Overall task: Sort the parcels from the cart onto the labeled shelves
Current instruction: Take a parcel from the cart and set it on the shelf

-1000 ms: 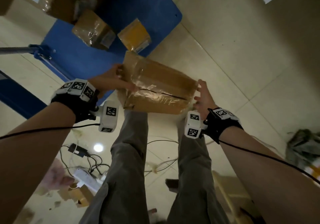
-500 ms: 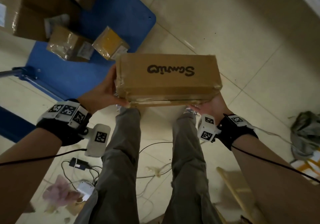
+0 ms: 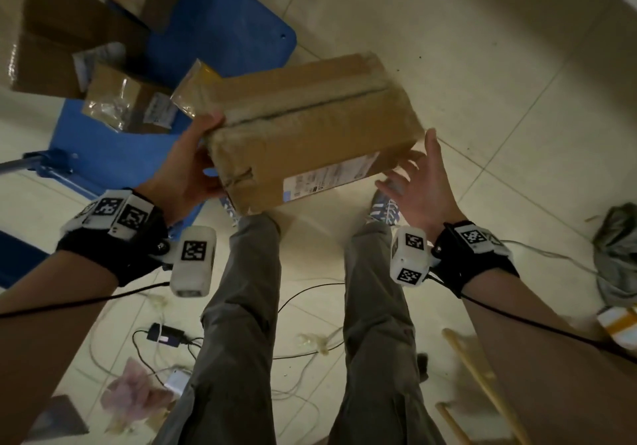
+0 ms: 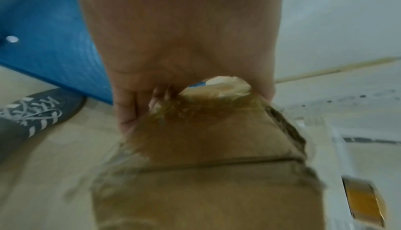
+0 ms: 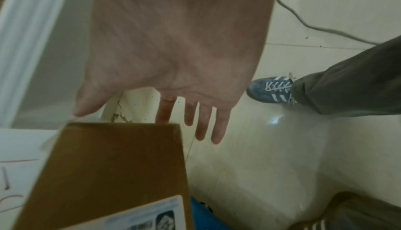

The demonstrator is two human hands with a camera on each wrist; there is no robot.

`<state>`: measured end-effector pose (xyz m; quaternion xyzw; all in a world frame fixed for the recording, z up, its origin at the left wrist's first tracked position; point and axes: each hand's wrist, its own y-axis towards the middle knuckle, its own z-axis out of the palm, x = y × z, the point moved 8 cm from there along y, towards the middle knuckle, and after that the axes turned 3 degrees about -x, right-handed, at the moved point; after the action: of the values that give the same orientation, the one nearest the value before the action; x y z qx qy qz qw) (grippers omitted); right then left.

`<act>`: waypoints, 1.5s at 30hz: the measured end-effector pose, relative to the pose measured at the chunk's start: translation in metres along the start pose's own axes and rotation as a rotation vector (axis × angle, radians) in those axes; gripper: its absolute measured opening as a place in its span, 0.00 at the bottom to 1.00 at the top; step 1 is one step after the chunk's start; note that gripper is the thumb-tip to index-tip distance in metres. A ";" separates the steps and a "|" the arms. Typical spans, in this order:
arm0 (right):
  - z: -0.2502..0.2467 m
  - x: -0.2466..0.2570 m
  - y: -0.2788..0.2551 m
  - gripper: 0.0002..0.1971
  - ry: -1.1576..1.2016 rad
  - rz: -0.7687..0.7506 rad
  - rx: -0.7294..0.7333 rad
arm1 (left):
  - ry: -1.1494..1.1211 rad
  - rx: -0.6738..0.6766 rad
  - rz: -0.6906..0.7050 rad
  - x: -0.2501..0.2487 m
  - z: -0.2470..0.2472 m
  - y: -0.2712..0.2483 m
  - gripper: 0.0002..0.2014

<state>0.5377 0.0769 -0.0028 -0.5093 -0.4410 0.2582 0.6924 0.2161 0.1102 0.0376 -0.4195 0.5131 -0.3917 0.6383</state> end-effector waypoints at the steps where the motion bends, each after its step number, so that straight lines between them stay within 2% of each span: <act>1: 0.004 0.005 0.000 0.28 0.046 -0.024 0.024 | -0.035 0.044 -0.068 0.005 0.006 -0.002 0.24; 3: 0.016 0.012 -0.003 0.33 0.126 -0.052 0.080 | -0.037 0.064 -0.162 0.016 0.010 0.000 0.24; 5: 0.025 0.016 -0.008 0.38 0.241 -0.030 0.111 | 0.019 0.022 -0.180 0.021 0.014 0.001 0.18; 7: 0.026 0.019 -0.009 0.41 0.391 0.000 0.116 | -0.033 0.043 -0.252 0.028 0.021 0.000 0.25; 8: 0.027 0.019 -0.010 0.40 0.435 0.018 0.126 | -0.027 0.028 -0.278 0.033 0.020 0.001 0.28; 11: 0.035 0.027 -0.015 0.24 0.448 0.010 0.170 | -0.054 0.042 -0.253 0.034 0.032 0.002 0.16; 12: 0.038 0.030 -0.018 0.25 0.466 0.023 0.179 | -0.077 0.078 -0.266 0.038 0.034 0.000 0.20; 14: 0.040 0.033 -0.020 0.44 0.501 0.045 0.201 | -0.138 0.164 -0.299 0.050 0.046 -0.007 0.35; 15: 0.040 0.037 -0.023 0.51 0.509 0.030 0.193 | -0.172 0.184 -0.301 0.055 0.046 -0.007 0.37; 16: 0.040 0.040 -0.027 0.51 0.506 0.030 0.197 | -0.206 0.180 -0.302 0.059 0.044 -0.004 0.39; 17: 0.042 0.043 -0.030 0.45 0.483 0.037 0.224 | -0.225 0.170 -0.307 0.064 0.045 -0.005 0.39; 19: 0.042 0.047 -0.035 0.28 0.419 0.066 0.233 | -0.233 0.201 -0.319 0.073 0.049 -0.003 0.34; 22: 0.039 0.055 -0.036 0.23 0.364 0.069 0.203 | -0.195 0.186 -0.329 0.080 0.054 -0.003 0.33; 24: 0.031 0.067 -0.035 0.16 0.305 -0.034 0.128 | -0.157 0.122 -0.301 0.082 0.052 0.004 0.36; 26: 0.031 0.076 -0.041 0.23 0.282 -0.109 0.159 | -0.160 0.120 -0.339 0.086 0.060 0.006 0.33; 28: 0.041 0.077 -0.049 0.19 0.305 -0.073 0.263 | -0.140 0.091 -0.348 0.089 0.063 0.009 0.26; 30: 0.046 0.078 -0.054 0.16 0.319 -0.045 0.264 | -0.117 0.091 -0.348 0.088 0.065 0.011 0.26; 34: 0.052 0.085 -0.074 0.31 0.273 -0.051 0.241 | -0.004 0.010 -0.282 0.077 0.061 0.013 0.24; 35: 0.053 0.088 -0.081 0.29 0.265 -0.065 0.247 | 0.024 -0.022 -0.238 0.070 0.061 0.013 0.23; 37: 0.047 0.094 -0.092 0.14 0.268 -0.106 0.185 | 0.098 -0.079 -0.127 0.051 0.066 0.007 0.21; 38: 0.045 0.099 -0.100 0.13 0.270 -0.138 0.152 | 0.127 -0.101 -0.081 0.040 0.070 0.001 0.20; 41: 0.058 0.121 -0.132 0.19 0.276 -0.212 0.228 | 0.208 -0.154 -0.008 0.010 0.082 -0.017 0.15; 43: 0.060 0.135 -0.153 0.14 0.268 -0.235 0.209 | 0.257 -0.159 0.031 -0.014 0.095 -0.037 0.05; 44: 0.063 0.143 -0.168 0.15 0.262 -0.256 0.210 | 0.276 -0.138 0.033 -0.025 0.104 -0.050 0.02; 45: 0.068 0.153 -0.184 0.18 0.252 -0.290 0.245 | 0.290 -0.113 0.025 -0.036 0.112 -0.063 0.05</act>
<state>0.5344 0.1689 0.2283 -0.3809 -0.3849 0.1419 0.8286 0.3158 0.1369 0.1214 -0.3874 0.6264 -0.4106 0.5376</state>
